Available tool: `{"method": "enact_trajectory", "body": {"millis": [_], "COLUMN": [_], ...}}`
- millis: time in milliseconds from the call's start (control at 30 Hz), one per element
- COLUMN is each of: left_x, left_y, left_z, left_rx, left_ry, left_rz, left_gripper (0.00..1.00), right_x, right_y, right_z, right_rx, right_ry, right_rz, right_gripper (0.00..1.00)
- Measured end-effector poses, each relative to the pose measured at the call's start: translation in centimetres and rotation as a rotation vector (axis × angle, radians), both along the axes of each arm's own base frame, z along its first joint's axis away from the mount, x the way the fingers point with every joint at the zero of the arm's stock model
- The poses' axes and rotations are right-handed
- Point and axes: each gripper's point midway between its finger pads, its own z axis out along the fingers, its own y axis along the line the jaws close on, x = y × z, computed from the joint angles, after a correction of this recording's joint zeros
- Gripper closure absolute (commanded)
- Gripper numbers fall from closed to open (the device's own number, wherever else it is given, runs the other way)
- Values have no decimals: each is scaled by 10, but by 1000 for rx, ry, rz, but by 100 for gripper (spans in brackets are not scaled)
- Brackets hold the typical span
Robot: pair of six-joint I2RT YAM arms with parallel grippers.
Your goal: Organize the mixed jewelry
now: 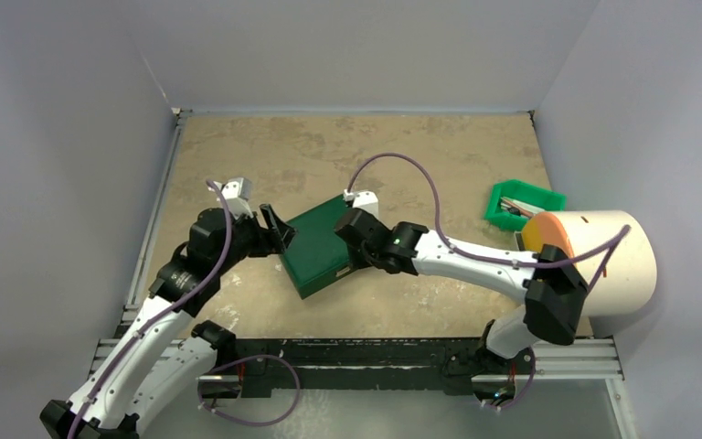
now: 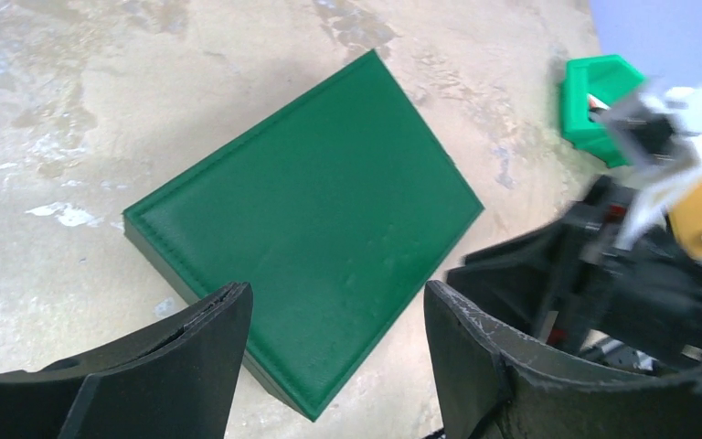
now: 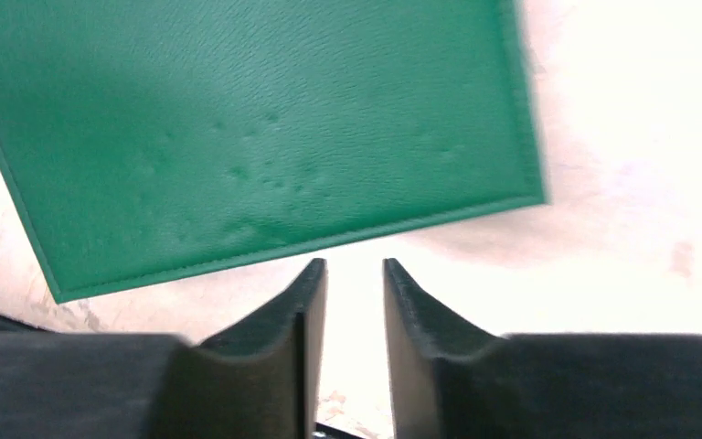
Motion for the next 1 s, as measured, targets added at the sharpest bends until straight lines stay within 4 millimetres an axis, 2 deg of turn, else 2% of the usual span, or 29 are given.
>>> {"method": "enact_trajectory", "body": {"millis": [67, 200, 300, 400, 500, 667, 833, 1000], "left_x": [4, 8, 14, 19, 23, 18, -5, -43], "left_y": [4, 13, 20, 27, 34, 50, 70, 88], "left_z": [-5, -12, -5, 15, 44, 95, 136, 176], "left_rx": [19, 60, 86, 95, 94, 87, 57, -15], "left_ry": [14, 40, 39, 4, -57, -170, -297, -450], "left_rz": [28, 79, 124, 164, 199, 254, 288, 287], "left_gripper": [28, 24, 23, 22, 21, 19, 18, 17], "right_x": [2, 8, 9, 7, 2, -13, -29, -46], "right_y": [-15, -44, -75, -97, -123, -162, -183, -200], "right_z": [12, 51, 83, 101, 118, 125, 130, 147], "right_rx": [-29, -38, -46, -49, -41, -20, 98, 261], "right_ry": [-39, -150, -237, -285, -333, -368, -398, -448], "right_rz": [-19, -74, -135, -177, -218, -269, -278, -242], "right_gripper": [51, 30, 21, 14, 10, 9, 2, 1]}}
